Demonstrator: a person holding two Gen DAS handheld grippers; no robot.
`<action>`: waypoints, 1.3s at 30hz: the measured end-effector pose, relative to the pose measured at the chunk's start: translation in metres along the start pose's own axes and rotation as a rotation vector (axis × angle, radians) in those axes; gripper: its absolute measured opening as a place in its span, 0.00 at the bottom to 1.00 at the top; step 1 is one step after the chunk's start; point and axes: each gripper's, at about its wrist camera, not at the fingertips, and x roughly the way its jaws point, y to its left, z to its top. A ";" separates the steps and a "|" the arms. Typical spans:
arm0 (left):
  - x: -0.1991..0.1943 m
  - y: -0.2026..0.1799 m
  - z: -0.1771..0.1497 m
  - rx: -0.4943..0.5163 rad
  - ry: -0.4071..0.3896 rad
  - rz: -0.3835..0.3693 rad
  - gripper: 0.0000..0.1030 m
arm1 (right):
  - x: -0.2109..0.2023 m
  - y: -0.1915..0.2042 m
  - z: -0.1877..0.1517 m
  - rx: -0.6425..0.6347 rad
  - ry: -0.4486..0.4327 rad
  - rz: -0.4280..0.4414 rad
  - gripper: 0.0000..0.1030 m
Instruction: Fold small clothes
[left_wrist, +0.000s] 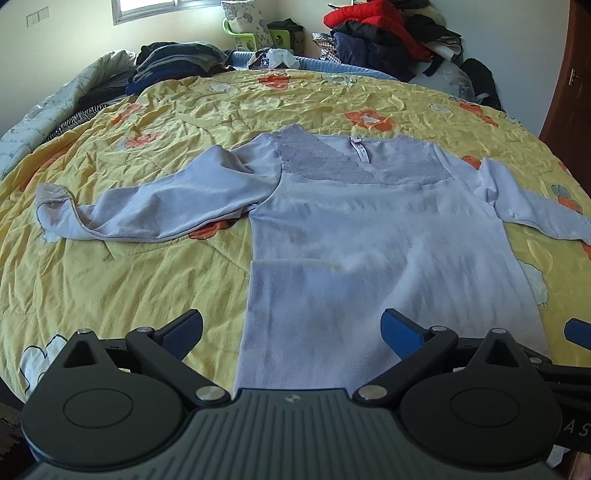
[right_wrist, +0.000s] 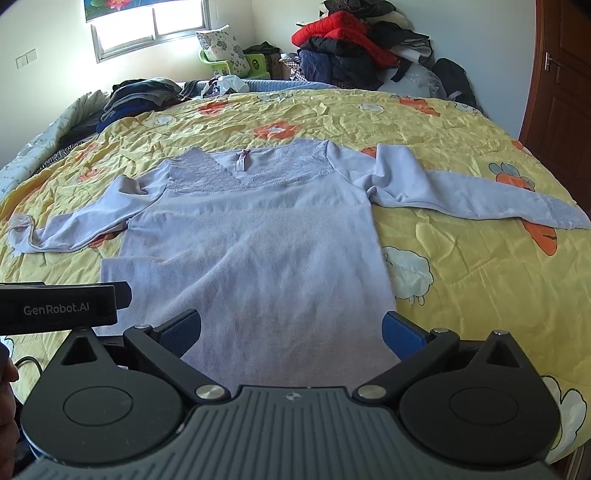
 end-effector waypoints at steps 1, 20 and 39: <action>0.000 0.000 0.000 -0.001 -0.002 0.003 1.00 | 0.000 -0.001 0.001 0.002 0.001 0.000 1.00; 0.002 -0.001 -0.001 0.005 0.002 0.003 1.00 | 0.001 0.000 0.000 0.007 0.009 0.007 1.00; 0.002 0.000 0.000 -0.001 0.008 0.016 1.00 | 0.002 0.001 -0.001 0.010 0.012 0.009 1.00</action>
